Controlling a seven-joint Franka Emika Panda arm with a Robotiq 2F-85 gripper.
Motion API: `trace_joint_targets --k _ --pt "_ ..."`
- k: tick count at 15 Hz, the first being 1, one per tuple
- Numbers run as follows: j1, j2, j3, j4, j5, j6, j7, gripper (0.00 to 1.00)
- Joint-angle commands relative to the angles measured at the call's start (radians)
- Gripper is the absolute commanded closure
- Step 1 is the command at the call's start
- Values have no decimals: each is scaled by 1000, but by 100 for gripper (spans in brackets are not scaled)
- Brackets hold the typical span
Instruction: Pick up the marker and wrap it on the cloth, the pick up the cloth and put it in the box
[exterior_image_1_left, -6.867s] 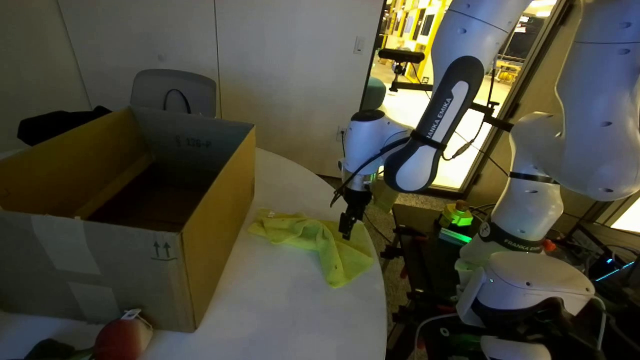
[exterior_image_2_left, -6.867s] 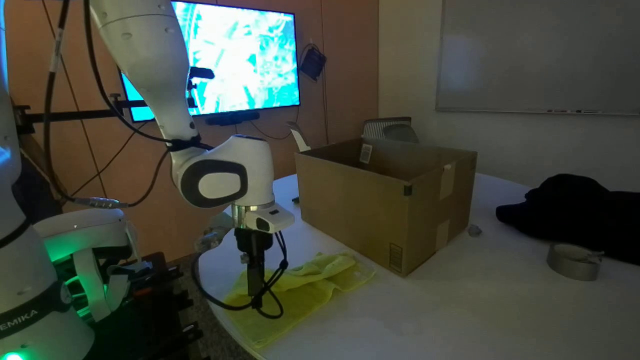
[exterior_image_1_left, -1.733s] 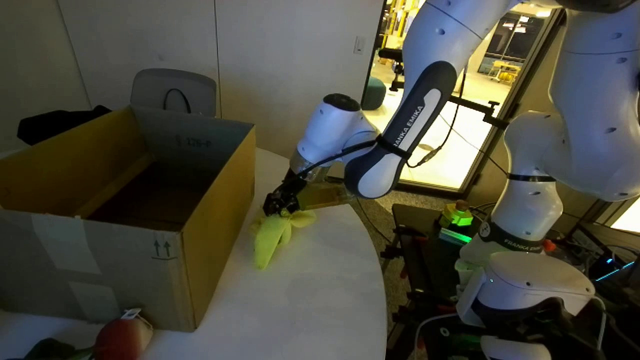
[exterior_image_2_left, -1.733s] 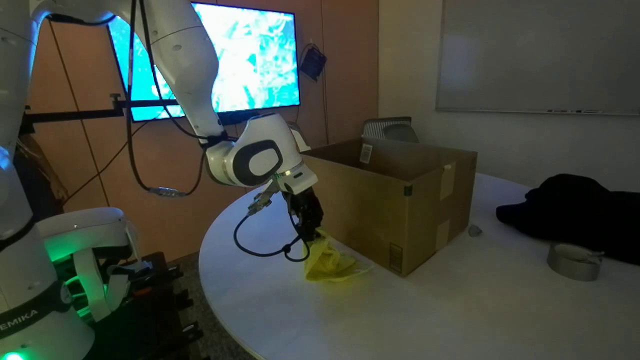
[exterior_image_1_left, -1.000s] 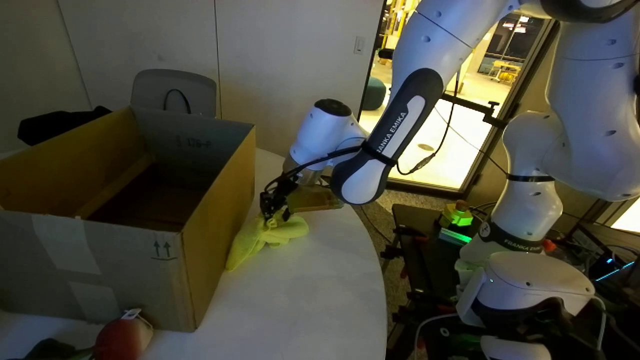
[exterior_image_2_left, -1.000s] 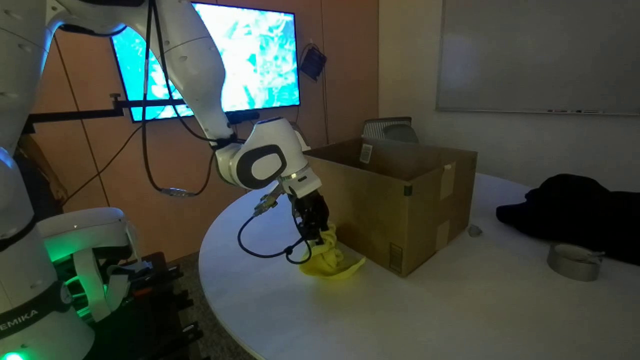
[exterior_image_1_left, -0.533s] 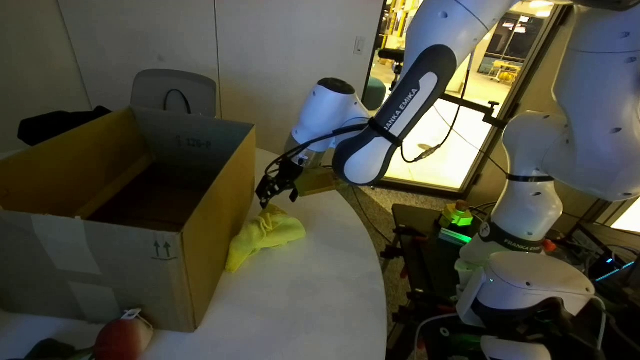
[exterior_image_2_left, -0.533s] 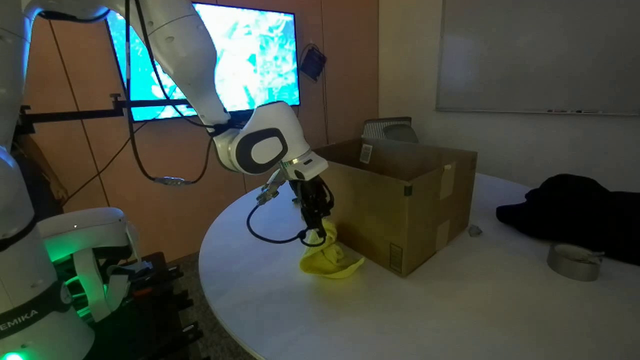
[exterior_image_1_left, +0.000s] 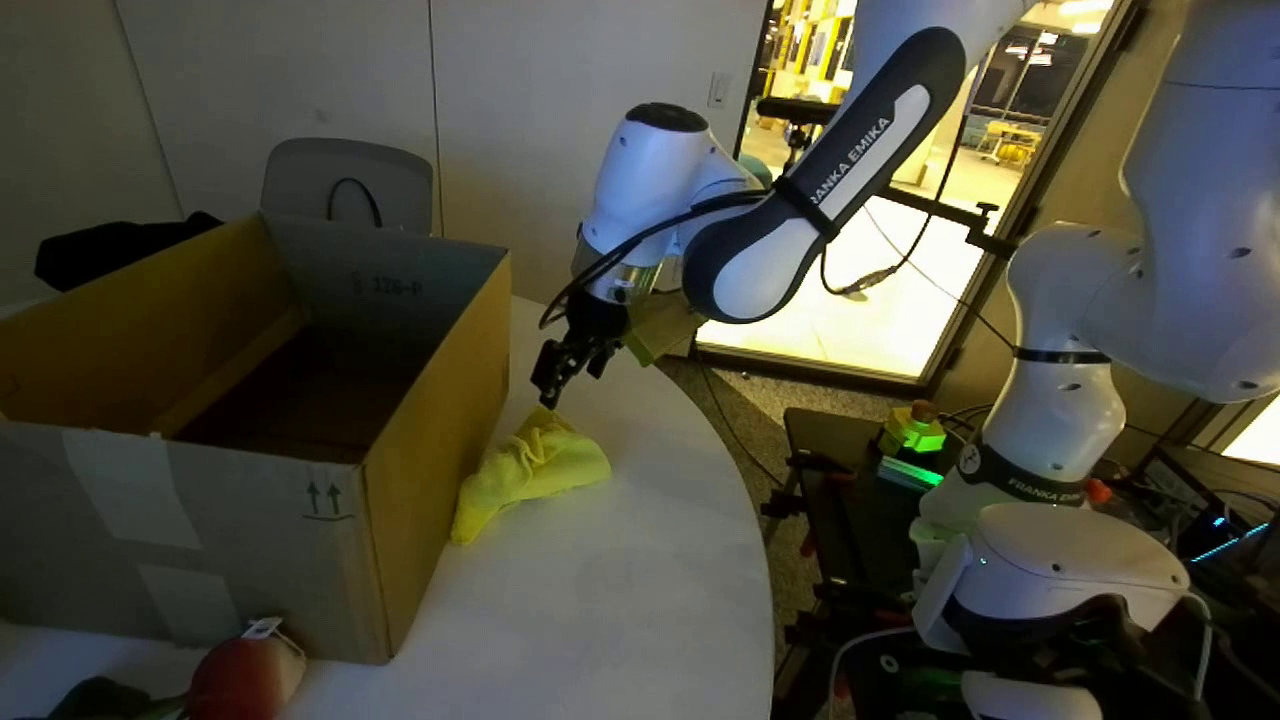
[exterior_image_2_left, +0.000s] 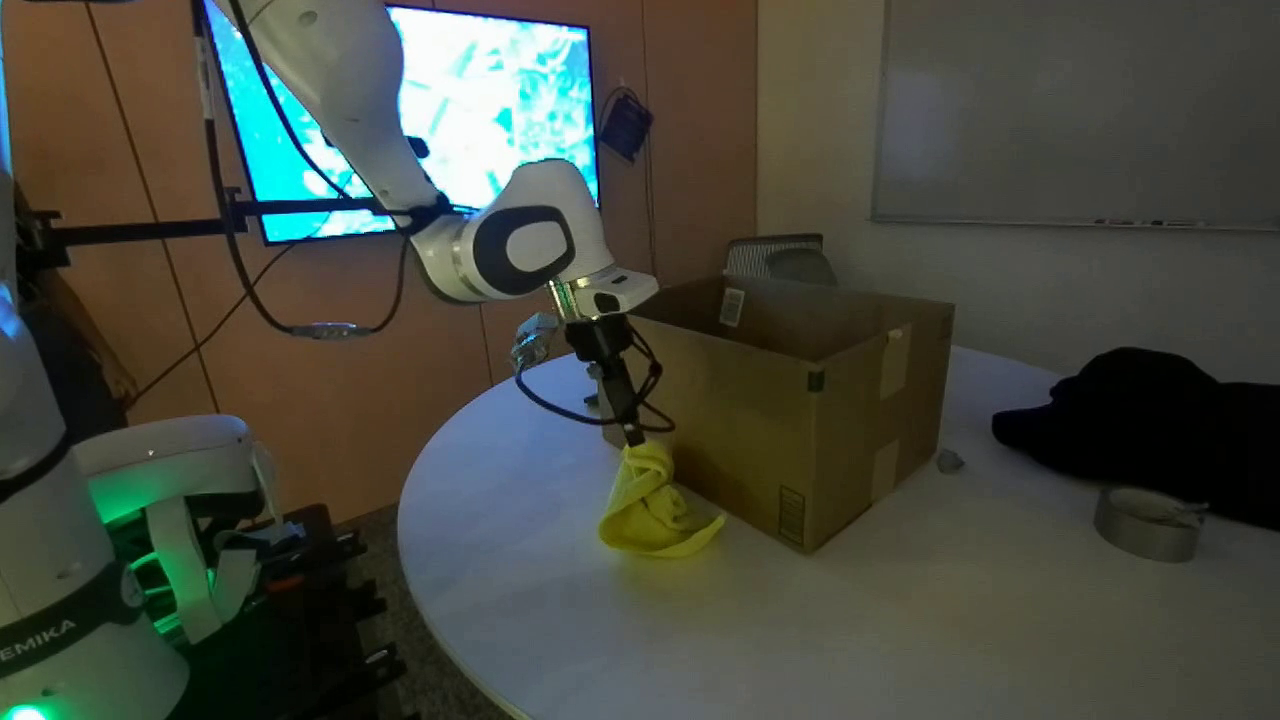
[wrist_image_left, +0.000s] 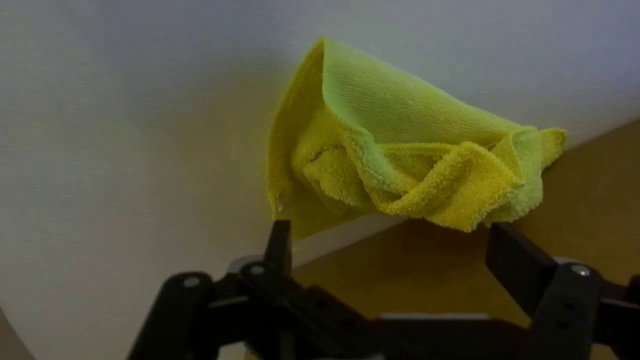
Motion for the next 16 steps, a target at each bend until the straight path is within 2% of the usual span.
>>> trace_joint_targets --k 1,4,6,9,16 --pt "-91 -44 114 46 -34 -163 -153 0" --pt "-128 -14 181 122 -56 -285 -253 0" --pt "-147 12 219 165 -54 -316 -303 0" --pt "-158 78 252 222 -44 -301 -304 0" --pt "-167 235 255 302 10 -269 -283 0"
